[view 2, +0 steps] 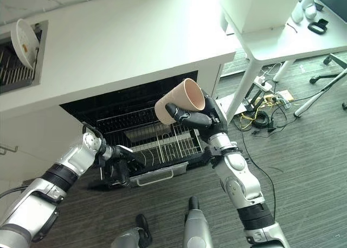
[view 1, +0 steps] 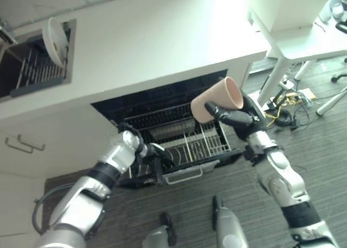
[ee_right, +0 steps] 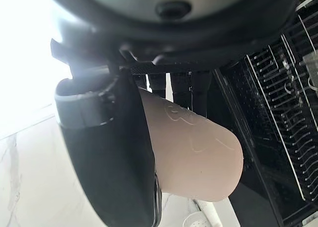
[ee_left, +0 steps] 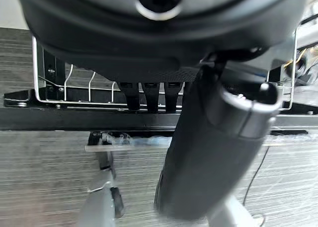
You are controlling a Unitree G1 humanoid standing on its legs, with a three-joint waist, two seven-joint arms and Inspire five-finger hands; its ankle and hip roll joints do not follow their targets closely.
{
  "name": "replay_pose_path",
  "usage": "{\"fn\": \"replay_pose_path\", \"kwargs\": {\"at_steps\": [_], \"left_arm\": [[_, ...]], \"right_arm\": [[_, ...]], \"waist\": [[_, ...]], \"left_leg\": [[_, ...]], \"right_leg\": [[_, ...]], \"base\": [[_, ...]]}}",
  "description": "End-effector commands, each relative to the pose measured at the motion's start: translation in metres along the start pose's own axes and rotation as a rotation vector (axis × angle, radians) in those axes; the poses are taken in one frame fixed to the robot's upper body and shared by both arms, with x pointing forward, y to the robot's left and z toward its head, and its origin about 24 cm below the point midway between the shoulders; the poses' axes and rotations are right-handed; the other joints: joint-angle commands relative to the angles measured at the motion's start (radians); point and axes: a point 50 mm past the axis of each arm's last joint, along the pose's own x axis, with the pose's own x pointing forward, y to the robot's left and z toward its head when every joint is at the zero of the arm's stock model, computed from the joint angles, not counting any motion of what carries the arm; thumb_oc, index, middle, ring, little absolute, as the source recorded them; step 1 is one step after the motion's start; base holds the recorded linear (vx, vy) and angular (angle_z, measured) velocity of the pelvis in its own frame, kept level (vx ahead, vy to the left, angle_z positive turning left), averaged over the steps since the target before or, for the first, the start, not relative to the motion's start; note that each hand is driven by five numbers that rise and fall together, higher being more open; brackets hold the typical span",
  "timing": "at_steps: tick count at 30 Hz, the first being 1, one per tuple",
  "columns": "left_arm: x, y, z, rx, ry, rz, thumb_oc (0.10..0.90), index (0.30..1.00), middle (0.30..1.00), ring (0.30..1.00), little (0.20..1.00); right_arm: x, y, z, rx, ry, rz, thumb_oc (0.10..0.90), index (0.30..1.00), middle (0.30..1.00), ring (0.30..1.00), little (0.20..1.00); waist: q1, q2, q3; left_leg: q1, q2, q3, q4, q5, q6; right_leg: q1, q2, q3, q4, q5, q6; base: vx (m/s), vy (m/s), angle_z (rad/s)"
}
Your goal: Place the dishes in the dishwasher.
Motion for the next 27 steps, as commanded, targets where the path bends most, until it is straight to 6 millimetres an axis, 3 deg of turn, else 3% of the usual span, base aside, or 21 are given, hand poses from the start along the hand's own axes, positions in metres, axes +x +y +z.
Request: {"fn": "replay_pose_path", "kwargs": {"at_steps": [1, 5, 8, 9, 11, 14, 19, 27], "left_arm": [[0.042, -0.111, -0.028, -0.048, 0.011, -0.786, 0.800, 0.900, 0.900, 0.900, 0.900], [0.043, -0.122, -0.027, -0.024, -0.006, -0.805, 0.800, 0.900, 0.900, 0.900, 0.900], [0.048, -0.123, -0.023, -0.042, -0.068, -0.691, 0.800, 0.900, 0.900, 0.900, 0.900], [0.052, -0.115, -0.022, -0.102, -0.123, -0.481, 0.800, 0.900, 0.900, 0.900, 0.900], [0.052, -0.101, -0.021, -0.167, -0.162, -0.247, 0.800, 0.900, 0.900, 0.900, 0.900], [0.033, -0.074, -0.026, -0.187, -0.226, 0.071, 0.800, 0.900, 0.900, 0.900, 0.900], [0.021, -0.058, -0.039, -0.180, -0.223, 0.362, 0.800, 0.900, 0.900, 0.900, 0.900], [0.034, -0.060, -0.038, -0.261, -0.244, 0.484, 0.800, 0.900, 0.900, 0.900, 0.900]], "right_arm": [[0.006, 0.027, 0.061, 0.006, -0.291, 0.166, 0.400, 0.300, 0.300, 0.300, 0.300], [0.005, 0.022, 0.059, -0.002, -0.276, 0.158, 0.400, 0.300, 0.300, 0.300, 0.300], [0.004, 0.019, 0.056, -0.013, -0.267, 0.141, 0.400, 0.300, 0.300, 0.300, 0.300], [0.003, 0.014, 0.054, -0.025, -0.256, 0.118, 0.400, 0.300, 0.300, 0.300, 0.300], [0.000, 0.009, 0.051, -0.040, -0.237, 0.089, 0.400, 0.300, 0.300, 0.300, 0.300], [-0.014, -0.011, 0.047, -0.091, -0.218, 0.016, 0.400, 0.300, 0.300, 0.300, 0.300], [-0.012, -0.027, 0.043, -0.168, -0.196, -0.062, 0.400, 0.300, 0.300, 0.300, 0.300], [0.008, -0.039, 0.031, -0.316, -0.047, -0.108, 0.400, 0.300, 0.300, 0.300, 0.300]], "waist": [[-0.005, -0.011, -0.049], [0.000, -0.007, -0.054], [0.008, -0.004, -0.057], [0.017, -0.003, -0.059], [0.030, -0.005, -0.061], [0.064, -0.011, -0.062], [0.107, -0.034, -0.040], [0.149, -0.068, -0.003]], "left_leg": [[0.006, 0.071, -0.064, 0.047, -0.052, -0.053], [0.007, 0.069, -0.067, 0.047, -0.052, -0.054], [0.008, 0.068, -0.070, 0.047, -0.053, -0.053], [0.007, 0.066, -0.074, 0.047, -0.052, -0.052], [0.005, 0.063, -0.084, 0.047, -0.051, -0.051], [-0.005, 0.060, -0.109, 0.047, -0.045, -0.050], [-0.026, 0.054, -0.152, 0.047, -0.037, -0.048], [-0.054, 0.047, -0.187, 0.047, -0.035, -0.046]], "right_leg": [[0.045, -0.041, 0.070, -0.013, -0.071, 0.088], [0.050, -0.048, 0.064, -0.013, -0.074, 0.088], [0.055, -0.052, 0.058, -0.013, -0.077, 0.088], [0.058, -0.055, 0.054, -0.013, -0.077, 0.087], [0.061, -0.058, 0.049, -0.013, -0.078, 0.087], [0.065, -0.068, 0.033, -0.013, -0.076, 0.089], [0.066, -0.071, 0.007, -0.013, -0.069, 0.088], [0.053, -0.075, -0.024, -0.013, -0.061, 0.084]], "base": [[0.02, 0.046, -0.10], [0.01, 0.008, -0.02], [0.00, 0.000, 0.00], [0.00, 0.000, 0.00], [0.01, -0.016, 0.02], [0.01, -0.077, 0.15], [-0.03, -0.105, 0.30], [-0.05, -0.084, 0.13]]}}
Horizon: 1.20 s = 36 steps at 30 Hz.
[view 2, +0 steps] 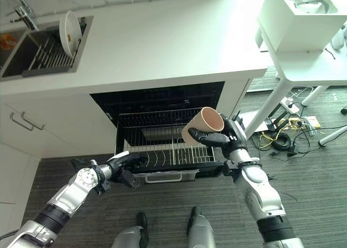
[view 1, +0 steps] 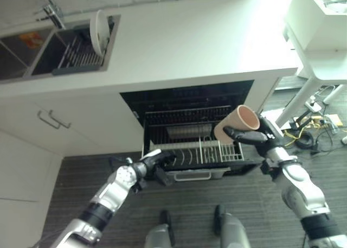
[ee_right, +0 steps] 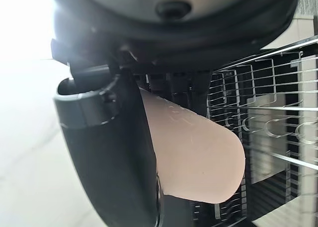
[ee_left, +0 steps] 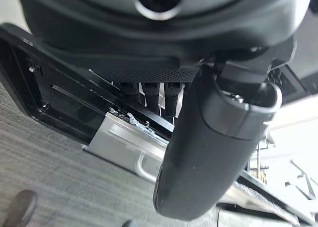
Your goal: Place the dishes in the dishwasher.
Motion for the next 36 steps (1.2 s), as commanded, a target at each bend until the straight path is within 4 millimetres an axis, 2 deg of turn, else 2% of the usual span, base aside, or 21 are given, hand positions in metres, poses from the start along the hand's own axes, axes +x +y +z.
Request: {"fn": "replay_pose_path", "kwargs": {"at_steps": [1, 6, 10, 11, 18, 26, 34, 36], "left_arm": [[-0.002, -0.016, -0.015, -0.015, 0.035, -0.047, 0.800, 0.900, 0.900, 0.900, 0.900], [0.002, -0.011, -0.010, 0.011, 0.033, -0.054, 0.800, 0.900, 0.900, 0.900, 0.900], [0.002, 0.000, -0.001, 0.021, 0.008, -0.060, 0.800, 0.900, 0.900, 0.900, 0.900], [0.000, 0.007, 0.004, 0.037, -0.007, -0.069, 0.800, 0.900, 0.900, 0.900, 0.900], [-0.003, 0.020, 0.017, 0.071, -0.048, -0.103, 0.800, 0.900, 0.900, 0.900, 0.900], [-0.009, 0.035, 0.032, 0.092, -0.094, -0.120, 0.800, 0.900, 0.900, 0.900, 0.900], [-0.009, 0.049, 0.042, 0.102, -0.127, -0.078, 0.800, 0.900, 0.900, 0.900, 0.900], [-0.009, 0.052, 0.042, 0.098, -0.130, -0.068, 0.800, 0.900, 0.900, 0.900, 0.900]], "right_arm": [[0.018, 0.001, 0.074, -0.085, -0.265, 0.008, 0.400, 0.300, 0.300, 0.300, 0.300], [0.034, -0.023, 0.093, -0.167, -0.226, -0.073, 0.400, 0.300, 0.300, 0.300, 0.300], [0.045, -0.040, 0.106, -0.237, -0.160, -0.122, 0.400, 0.300, 0.300, 0.300, 0.300], [0.050, -0.051, 0.111, -0.271, -0.114, -0.140, 0.400, 0.300, 0.300, 0.300, 0.300], [0.061, -0.077, 0.124, -0.314, 0.008, -0.211, 0.400, 0.300, 0.300, 0.300, 0.300], [0.064, -0.102, 0.119, -0.298, 0.171, -0.267, 0.400, 0.300, 0.300, 0.300, 0.300], [0.069, -0.105, 0.117, -0.307, 0.209, -0.310, 0.400, 0.300, 0.300, 0.300, 0.300], [0.070, -0.104, 0.120, -0.311, 0.199, -0.346, 0.800, 0.900, 0.900, 0.900, 0.900]], "waist": [[0.020, -0.023, 0.023], [0.044, -0.029, 0.039], [0.059, -0.030, 0.054], [0.069, -0.030, 0.064], [0.095, -0.027, 0.082], [0.126, -0.012, 0.105], [0.145, 0.010, 0.137], [0.148, 0.014, 0.145]], "left_leg": [[0.016, 0.036, -0.071, 0.052, -0.069, -0.024], [0.007, 0.032, -0.086, 0.052, -0.069, -0.025], [-0.002, 0.028, -0.096, 0.052, -0.067, -0.027], [-0.008, 0.026, -0.099, 0.052, -0.065, -0.028], [-0.026, 0.017, -0.112, 0.052, -0.062, -0.028], [-0.050, 0.005, -0.123, 0.052, -0.057, -0.028], [-0.073, -0.010, -0.133, 0.052, -0.052, -0.024], [-0.081, -0.015, -0.134, 0.052, -0.052, -0.022]], "right_leg": [[0.104, -0.070, 0.067, -0.116, 0.019, 0.108], [0.102, -0.071, 0.053, -0.116, 0.023, 0.107], [0.096, -0.071, 0.048, -0.116, 0.027, 0.108], [0.091, -0.073, 0.043, -0.116, 0.030, 0.109], [0.077, -0.076, 0.036, -0.116, 0.035, 0.108], [0.059, -0.086, 0.020, -0.116, 0.042, 0.107], [0.042, -0.099, 0.003, -0.116, 0.046, 0.106], [0.037, -0.100, -0.001, -0.116, 0.047, 0.106]], "base": [[-0.04, -0.079, 0.19], [-0.01, -0.057, 0.10], [-0.01, -0.040, 0.12], [-0.02, -0.042, 0.05], [0.00, -0.009, 0.01], [-0.01, -0.006, 0.01], [-0.05, -0.012, 0.05], [-0.06, -0.006, 0.13]]}}
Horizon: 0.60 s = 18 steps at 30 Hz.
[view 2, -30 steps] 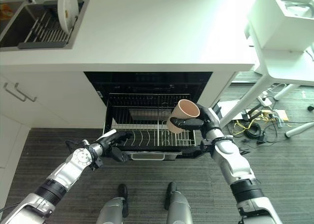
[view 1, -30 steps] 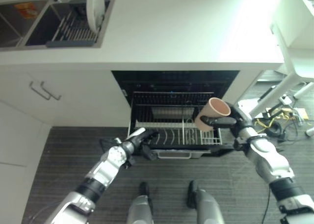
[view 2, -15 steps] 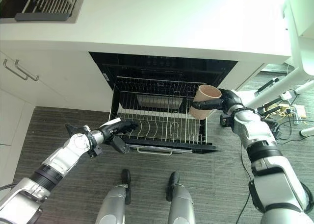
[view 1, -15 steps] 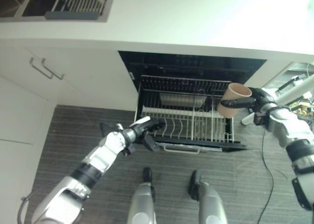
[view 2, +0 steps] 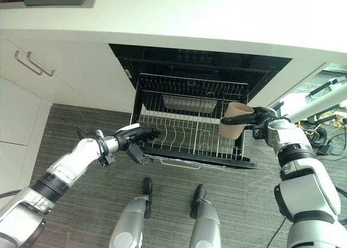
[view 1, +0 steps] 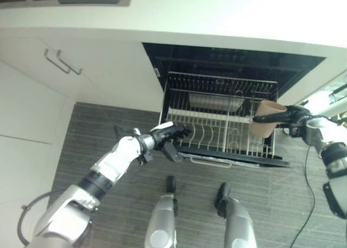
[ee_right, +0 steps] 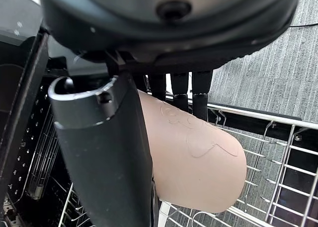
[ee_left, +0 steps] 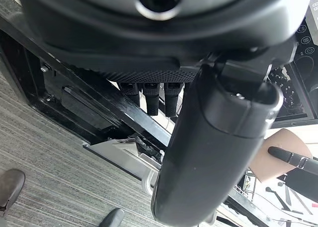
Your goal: Place the dishes in the dishwasher.
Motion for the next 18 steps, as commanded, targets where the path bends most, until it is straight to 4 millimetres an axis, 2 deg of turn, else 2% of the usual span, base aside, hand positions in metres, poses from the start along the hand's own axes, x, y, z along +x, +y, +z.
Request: {"fn": "replay_pose_path", "kwargs": {"at_steps": [1, 9, 18], "left_arm": [[-0.017, 0.000, -0.032, -0.012, 0.102, 0.005, 0.800, 0.900, 0.900, 0.900, 0.900], [-0.018, 0.004, -0.031, -0.013, 0.088, 0.015, 0.800, 0.900, 0.900, 0.900, 0.900], [-0.022, 0.003, -0.035, -0.019, 0.092, 0.023, 0.800, 0.900, 0.900, 0.900, 0.900]], "right_arm": [[-0.013, -0.015, 0.062, -0.031, -0.215, -0.092, 0.800, 0.900, 0.900, 0.900, 0.900], [-0.017, -0.019, 0.073, -0.085, -0.251, -0.143, 0.800, 0.900, 0.900, 0.900, 0.900], [-0.027, -0.030, 0.091, -0.195, -0.271, -0.164, 0.800, 0.900, 0.900, 0.900, 0.900]], "waist": [[0.033, -0.034, -0.037], [0.035, -0.027, -0.037], [0.026, -0.039, -0.050]], "left_leg": [[-0.016, 0.017, -0.064, 0.064, -0.076, -0.026], [-0.011, 0.012, -0.061, 0.064, -0.084, -0.025], [-0.011, 0.014, -0.054, 0.064, -0.079, -0.023]], "right_leg": [[0.040, -0.070, 0.076, -0.085, 0.032, 0.107], [0.043, -0.073, 0.069, -0.085, 0.030, 0.111], [0.039, -0.070, 0.072, -0.085, 0.037, 0.111]], "base": [[-0.04, 0.011, 0.07], [-0.01, 0.007, 0.02], [0.00, 0.004, 0.00]]}}
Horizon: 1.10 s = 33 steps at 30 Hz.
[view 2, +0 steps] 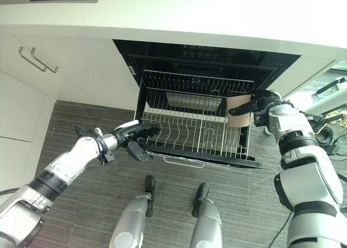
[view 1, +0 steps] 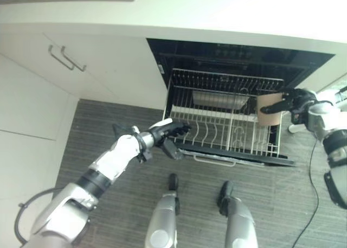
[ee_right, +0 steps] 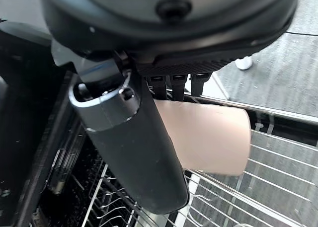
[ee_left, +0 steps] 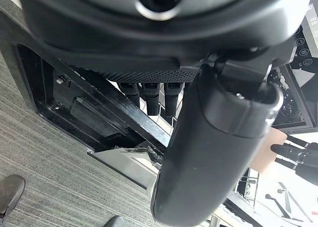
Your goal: Place the dishes in the dishwasher.
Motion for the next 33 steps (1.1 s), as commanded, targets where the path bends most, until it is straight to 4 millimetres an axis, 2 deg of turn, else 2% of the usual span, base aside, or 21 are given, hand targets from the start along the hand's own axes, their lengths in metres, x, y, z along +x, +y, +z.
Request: {"fn": "replay_pose_path", "kwargs": {"at_steps": [1, 9, 12, 15, 16, 18, 21, 22, 26, 29, 33], "left_arm": [[-0.022, 0.000, -0.035, -0.007, 0.117, -0.008, 0.800, 0.900, 0.900, 0.900, 0.900], [-0.028, -0.006, -0.044, -0.024, 0.130, 0.017, 0.800, 0.900, 0.900, 0.900, 0.900], [-0.030, -0.009, -0.049, -0.035, 0.134, 0.024, 0.800, 0.900, 0.900, 0.900, 0.900], [-0.035, -0.016, -0.055, -0.077, 0.124, 0.070, 0.800, 0.900, 0.900, 0.900, 0.900], [-0.038, -0.020, -0.057, -0.134, 0.097, 0.129, 0.800, 0.900, 0.900, 0.900, 0.900], [-0.041, -0.021, -0.056, -0.197, 0.055, 0.208, 0.800, 0.900, 0.900, 0.900, 0.900], [-0.049, -0.020, -0.054, -0.307, -0.033, 0.354, 0.800, 0.900, 0.900, 0.900, 0.900], [-0.053, -0.020, -0.052, -0.356, -0.081, 0.418, 0.800, 0.900, 0.900, 0.900, 0.900], [-0.065, -0.020, -0.044, -0.463, -0.217, 0.575, 0.800, 0.900, 0.900, 0.900, 0.900], [-0.070, -0.020, -0.041, -0.581, -0.278, 0.636, 0.800, 0.900, 0.900, 0.900, 0.900], [-0.080, -0.020, -0.033, -0.639, -0.359, 0.690, 0.800, 0.900, 0.900, 0.900, 0.900]], "right_arm": [[-0.014, -0.034, 0.045, -0.114, -0.148, -0.103, 0.800, 0.900, 0.900, 0.900, 0.900], [-0.028, -0.038, 0.070, -0.169, -0.247, -0.095, 0.800, 0.900, 0.900, 0.900, 0.900], [-0.031, -0.040, 0.072, -0.148, -0.269, -0.098, 0.800, 0.900, 0.900, 0.900, 0.900], [-0.041, -0.047, 0.080, -0.138, -0.372, -0.154, 0.800, 0.900, 0.900, 0.900, 0.900], [-0.044, -0.038, 0.076, -0.040, -0.417, -0.108, 0.800, 0.900, 0.900, 0.900, 0.900], [-0.046, -0.028, 0.062, 0.003, -0.442, -0.090, 0.800, 0.900, 0.900, 0.900, 0.900], [-0.054, 0.001, 0.017, 0.126, -0.465, -0.010, 0.800, 0.900, 0.900, 0.900, 0.900], [-0.062, 0.020, -0.006, 0.188, -0.484, 0.037, 0.800, 0.900, 0.900, 0.900, 0.900], [-0.086, 0.049, -0.046, 0.347, -0.533, 0.103, 0.800, 0.900, 0.900, 0.900, 0.900], [-0.095, 0.064, -0.061, 0.441, -0.511, 0.187, 0.800, 0.900, 0.900, 0.900, 0.900], [-0.103, 0.069, -0.068, 0.423, -0.503, 0.198, 0.800, 0.900, 0.900, 0.900, 0.900]], "waist": [[0.027, -0.045, -0.052], [0.015, -0.060, -0.063], [0.012, -0.064, -0.071], [0.004, -0.073, -0.089], [-0.005, -0.077, -0.102], [-0.015, -0.080, -0.113], [-0.038, -0.086, -0.127], [-0.050, -0.089, -0.133], [-0.081, -0.096, -0.157], [-0.091, -0.098, -0.179], [-0.096, -0.103, -0.212]], "left_leg": [[-0.003, 0.035, -0.051, 0.075, -0.095, -0.034], [0.006, 0.044, -0.043, 0.075, -0.098, -0.036], [0.010, 0.047, -0.041, 0.075, -0.099, -0.036], [0.021, 0.054, -0.035, 0.075, -0.102, -0.035], [0.031, 0.058, -0.032, 0.075, -0.103, -0.034], [0.039, 0.062, -0.027, 0.075, -0.105, -0.034], [0.058, 0.069, -0.019, 0.075, -0.113, -0.027], [0.069, 0.074, -0.013, 0.075, -0.116, -0.025], [0.097, 0.086, 0.006, 0.075, -0.126, -0.021], [0.114, 0.088, 0.015, 0.075, -0.132, -0.021], [0.139, 0.088, 0.031, 0.075, -0.137, -0.022]], "right_leg": [[0.050, -0.049, 0.075, -0.090, 0.029, 0.104], [0.058, -0.041, 0.075, -0.090, 0.026, 0.102], [0.061, -0.037, 0.076, -0.090, 0.024, 0.100], [0.072, -0.026, 0.080, -0.090, 0.017, 0.097], [0.081, -0.020, 0.083, -0.090, 0.013, 0.095], [0.087, -0.017, 0.087, -0.090, 0.008, 0.094], [0.102, -0.009, 0.097, -0.090, 0.001, 0.091], [0.109, -0.006, 0.102, -0.090, -0.001, 0.090], [0.128, 0.004, 0.121, -0.090, -0.012, 0.086], [0.141, 0.007, 0.128, -0.090, -0.017, 0.085], [0.162, 0.004, 0.129, -0.090, -0.024, 0.087]], "base": [[0.00, 0.000, 0.00], [-0.01, 0.001, 0.00], [0.00, 0.000, 0.00], [0.03, -0.003, -0.02], [0.10, -0.004, -0.03], [0.08, 0.006, -0.03], [0.09, -0.016, -0.06], [0.11, -0.032, -0.17], [0.09, -0.012, -0.18], [0.09, 0.007, -0.16], [0.11, 0.049, -0.12]]}}
